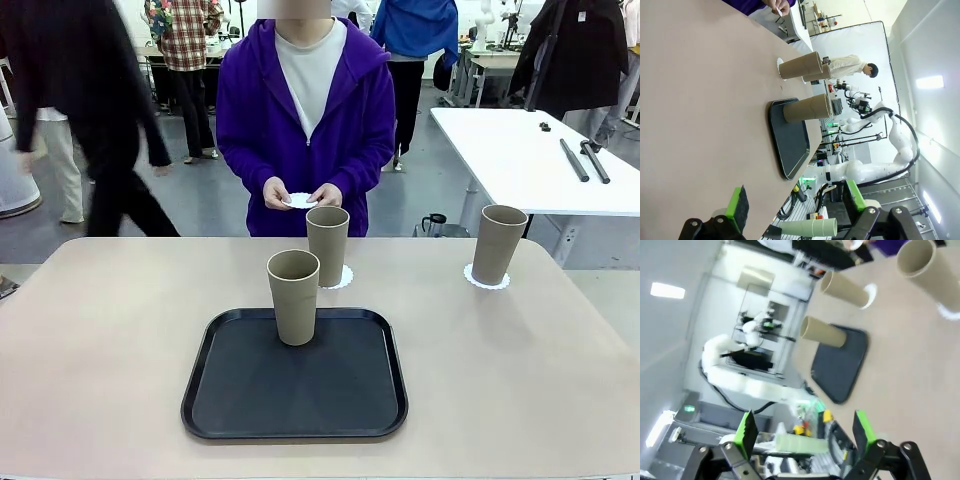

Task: Place coasters on the table and set cups on them.
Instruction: Take one Reusable plastic cup from the Flat Tray and place it on a coaster set by the human.

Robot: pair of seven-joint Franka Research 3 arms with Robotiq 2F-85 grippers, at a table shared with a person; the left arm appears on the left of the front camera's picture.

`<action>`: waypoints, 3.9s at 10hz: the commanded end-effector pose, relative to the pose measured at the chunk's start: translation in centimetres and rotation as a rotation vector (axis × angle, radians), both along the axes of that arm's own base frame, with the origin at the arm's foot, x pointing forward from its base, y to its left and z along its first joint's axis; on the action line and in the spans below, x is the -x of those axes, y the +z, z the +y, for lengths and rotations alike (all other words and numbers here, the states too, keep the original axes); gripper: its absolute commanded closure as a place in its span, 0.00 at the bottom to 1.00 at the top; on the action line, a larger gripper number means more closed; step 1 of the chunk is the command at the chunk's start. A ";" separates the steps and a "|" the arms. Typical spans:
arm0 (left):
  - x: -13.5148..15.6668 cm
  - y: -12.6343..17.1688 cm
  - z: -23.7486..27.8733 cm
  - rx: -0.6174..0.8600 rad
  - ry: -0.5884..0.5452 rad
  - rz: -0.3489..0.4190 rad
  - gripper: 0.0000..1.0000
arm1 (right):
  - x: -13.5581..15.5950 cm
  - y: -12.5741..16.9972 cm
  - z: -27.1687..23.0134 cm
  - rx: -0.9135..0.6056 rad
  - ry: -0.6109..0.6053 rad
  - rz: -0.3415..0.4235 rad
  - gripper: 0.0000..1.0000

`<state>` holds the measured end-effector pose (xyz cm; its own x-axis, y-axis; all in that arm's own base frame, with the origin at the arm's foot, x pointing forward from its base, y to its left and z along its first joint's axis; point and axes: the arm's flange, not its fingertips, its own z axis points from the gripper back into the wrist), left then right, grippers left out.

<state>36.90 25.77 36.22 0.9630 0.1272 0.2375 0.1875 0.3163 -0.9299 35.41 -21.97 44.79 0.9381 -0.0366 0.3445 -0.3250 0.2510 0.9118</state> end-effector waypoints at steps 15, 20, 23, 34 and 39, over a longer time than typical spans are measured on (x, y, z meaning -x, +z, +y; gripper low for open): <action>0.0 0.2 0.1 -0.001 0.000 -0.001 0.00 | -0.8 -9.6 -6.5 -0.088 -0.033 0.183 0.00; 0.0 0.2 0.1 -0.001 0.000 -0.001 0.00 | -0.8 -9.6 -6.5 -0.088 -0.033 0.183 0.00; 0.0 0.2 0.1 -0.001 0.000 -0.001 0.00 | -0.8 -9.6 -6.5 -0.088 -0.033 0.183 0.00; 0.0 0.2 0.1 -0.001 0.000 -0.001 0.00 | -0.8 -9.6 -6.5 -0.088 -0.033 0.183 0.00; 0.0 0.2 0.1 -0.001 0.000 -0.001 0.00 | -0.8 -9.6 -6.5 -0.088 -0.033 0.183 0.00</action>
<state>36.90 25.77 36.22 0.9630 0.1272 0.2375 0.1875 0.3163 -0.9299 36.23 -28.50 34.96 0.9810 -0.0939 0.1696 -0.1505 0.1826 0.9716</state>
